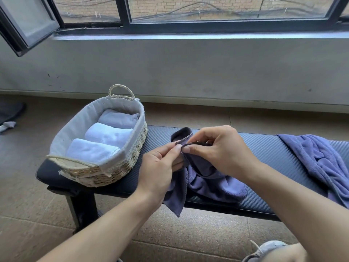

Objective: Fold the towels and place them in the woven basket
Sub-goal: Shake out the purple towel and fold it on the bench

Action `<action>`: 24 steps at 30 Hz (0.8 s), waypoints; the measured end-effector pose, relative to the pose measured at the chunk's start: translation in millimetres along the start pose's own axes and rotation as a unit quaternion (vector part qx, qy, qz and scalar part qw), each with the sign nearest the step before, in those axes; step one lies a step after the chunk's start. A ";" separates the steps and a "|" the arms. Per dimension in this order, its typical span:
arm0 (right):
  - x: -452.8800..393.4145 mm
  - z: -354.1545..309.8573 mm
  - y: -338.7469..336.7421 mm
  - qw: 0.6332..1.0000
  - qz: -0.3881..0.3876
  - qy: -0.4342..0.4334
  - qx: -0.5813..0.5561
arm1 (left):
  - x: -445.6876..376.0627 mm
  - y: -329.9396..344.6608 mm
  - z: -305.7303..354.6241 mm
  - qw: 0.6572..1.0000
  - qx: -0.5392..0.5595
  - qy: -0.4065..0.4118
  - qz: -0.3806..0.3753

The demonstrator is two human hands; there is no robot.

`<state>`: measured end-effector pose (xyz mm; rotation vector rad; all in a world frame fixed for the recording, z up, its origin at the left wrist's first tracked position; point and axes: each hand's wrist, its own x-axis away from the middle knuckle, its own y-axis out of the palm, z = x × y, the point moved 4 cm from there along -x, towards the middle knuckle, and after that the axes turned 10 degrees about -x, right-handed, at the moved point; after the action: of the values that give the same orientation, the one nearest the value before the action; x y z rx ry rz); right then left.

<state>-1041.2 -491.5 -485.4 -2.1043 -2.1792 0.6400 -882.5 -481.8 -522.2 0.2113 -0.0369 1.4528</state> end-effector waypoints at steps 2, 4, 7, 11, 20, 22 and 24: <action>-0.1 0.8 -0.3 1.000 0.007 0.010 -0.006 | 1.4 0.8 0.7 1.000 0.010 0.001 -0.012; -0.4 2.8 0.5 0.999 0.001 0.030 -0.021 | 2.5 1.2 -0.1 1.000 0.007 0.002 -0.018; -0.3 4.3 3.1 0.998 -0.018 0.054 -0.029 | 5.3 2.1 -1.8 1.000 -0.004 0.000 -0.018; 0.1 4.0 3.3 0.998 -0.016 0.063 -0.016 | 4.3 1.0 -7.6 0.999 -0.034 0.016 -0.018; -0.2 9.5 5.7 0.996 0.009 0.082 -0.040 | 8.1 1.8 -2.2 0.991 -0.108 0.074 -0.021; -0.6 8.3 3.2 0.998 0.025 0.052 0.001 | 5.3 -2.8 -4.7 0.992 -0.110 0.053 0.018; -5.0 5.6 -2.9 0.997 0.044 -0.003 0.067 | 1.2 -7.8 -12.2 0.993 -0.115 0.009 0.024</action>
<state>-1045.3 -497.8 -488.3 -2.1406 -1.9941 0.7778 -875.9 -479.4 -535.0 0.0074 -0.1951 1.4857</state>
